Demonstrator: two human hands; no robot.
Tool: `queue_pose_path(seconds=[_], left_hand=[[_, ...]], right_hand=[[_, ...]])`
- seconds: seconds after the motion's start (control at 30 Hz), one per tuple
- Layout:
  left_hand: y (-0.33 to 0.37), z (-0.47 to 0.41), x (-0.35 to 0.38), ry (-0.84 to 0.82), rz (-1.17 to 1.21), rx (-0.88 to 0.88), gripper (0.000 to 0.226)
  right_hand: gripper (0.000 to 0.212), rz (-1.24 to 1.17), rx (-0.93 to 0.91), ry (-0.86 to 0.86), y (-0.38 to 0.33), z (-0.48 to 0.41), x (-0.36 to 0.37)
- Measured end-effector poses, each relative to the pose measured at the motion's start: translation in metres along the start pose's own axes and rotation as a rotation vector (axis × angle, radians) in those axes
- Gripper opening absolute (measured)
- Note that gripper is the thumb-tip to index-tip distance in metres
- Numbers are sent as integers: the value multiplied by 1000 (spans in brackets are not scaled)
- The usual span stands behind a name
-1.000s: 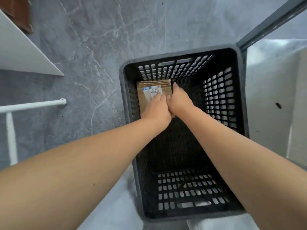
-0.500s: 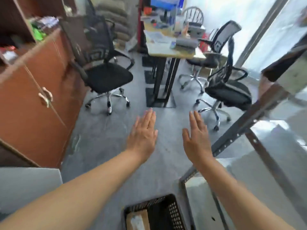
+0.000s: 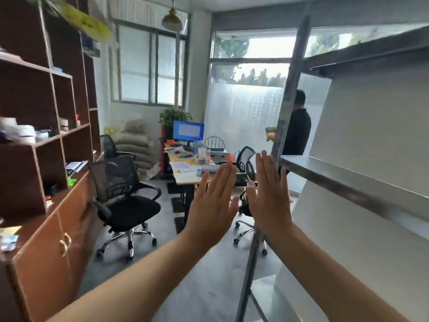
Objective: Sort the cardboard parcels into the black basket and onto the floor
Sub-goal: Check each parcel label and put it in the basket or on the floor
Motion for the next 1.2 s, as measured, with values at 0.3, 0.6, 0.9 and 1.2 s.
queue_pose_path(seconds=[0.3,0.6,0.9,1.2], left_hand=[[93,-15,-116,68,-31,195,62],[268,-3,-171,79,254,504,65],[452,154,-222,-58,645,793,63],[592,292,-287,-166,772,1083,62]], right_hand=[[60,225,120,57,18,65,-166],[60,482,448,158,58,185,-347],[62,727,933,74,36,410,-477],[63,864,1296,157,7,600,-601]])
Point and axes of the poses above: each hand's wrist, its own z-axis away from the middle knuckle, its own x-axis out of the palm, y = z × x, the point moved 1 cm from there along -z, towards the middle knuckle, and after that the axes turned 4 degrees about -z, right-handed, at the moved point
